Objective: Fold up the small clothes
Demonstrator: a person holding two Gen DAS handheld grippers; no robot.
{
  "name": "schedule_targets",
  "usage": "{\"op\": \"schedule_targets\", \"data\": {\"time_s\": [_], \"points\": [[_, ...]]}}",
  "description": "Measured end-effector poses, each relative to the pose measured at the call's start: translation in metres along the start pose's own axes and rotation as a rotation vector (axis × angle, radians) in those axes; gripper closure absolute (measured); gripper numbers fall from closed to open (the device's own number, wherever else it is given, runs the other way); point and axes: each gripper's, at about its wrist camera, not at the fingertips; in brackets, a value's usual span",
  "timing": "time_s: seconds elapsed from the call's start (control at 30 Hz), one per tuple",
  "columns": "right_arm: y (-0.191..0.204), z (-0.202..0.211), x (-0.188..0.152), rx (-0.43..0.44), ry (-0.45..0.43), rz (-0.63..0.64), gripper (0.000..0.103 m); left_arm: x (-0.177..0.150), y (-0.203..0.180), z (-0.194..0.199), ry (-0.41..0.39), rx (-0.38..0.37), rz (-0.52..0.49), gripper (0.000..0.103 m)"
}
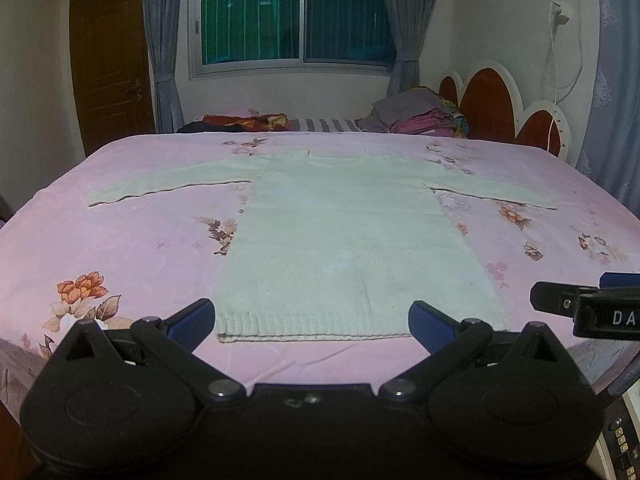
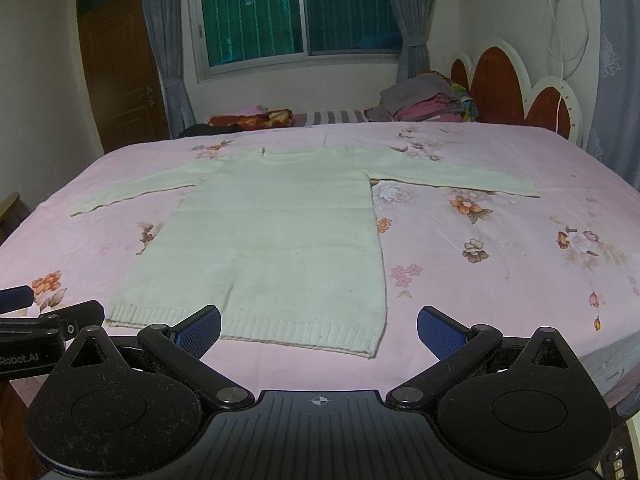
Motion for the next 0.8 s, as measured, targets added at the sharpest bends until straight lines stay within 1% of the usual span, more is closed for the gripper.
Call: {"op": "schedule_targets", "data": {"time_s": [0.2, 0.37, 0.6, 0.8], "points": [[0.001, -0.001, 0.001, -0.004, -0.007, -0.003, 0.000, 0.003, 0.001, -0.002, -0.012, -0.003, -0.003, 0.000], [-0.001, -0.010, 0.010, -0.021, -0.015, -0.005, 0.000, 0.016, 0.001, -0.010, -0.031, -0.008, -0.008, 0.000], [-0.010, -0.028, 0.029, -0.049, -0.023, -0.021, 0.000, 0.038, 0.005, -0.039, -0.029, -0.023, -0.006, 0.000], [-0.016, -0.056, 0.046, -0.083, -0.022, -0.037, 0.000, 0.056, 0.010, -0.069, -0.039, -0.038, -0.029, 0.000]]}}
Point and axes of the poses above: each gripper's, at about its wrist camera, not at the fingertips, and z roughly against the way its jaws point, y to its left, x to its top, and after that the axes turned 9 degrees about z, right-handed
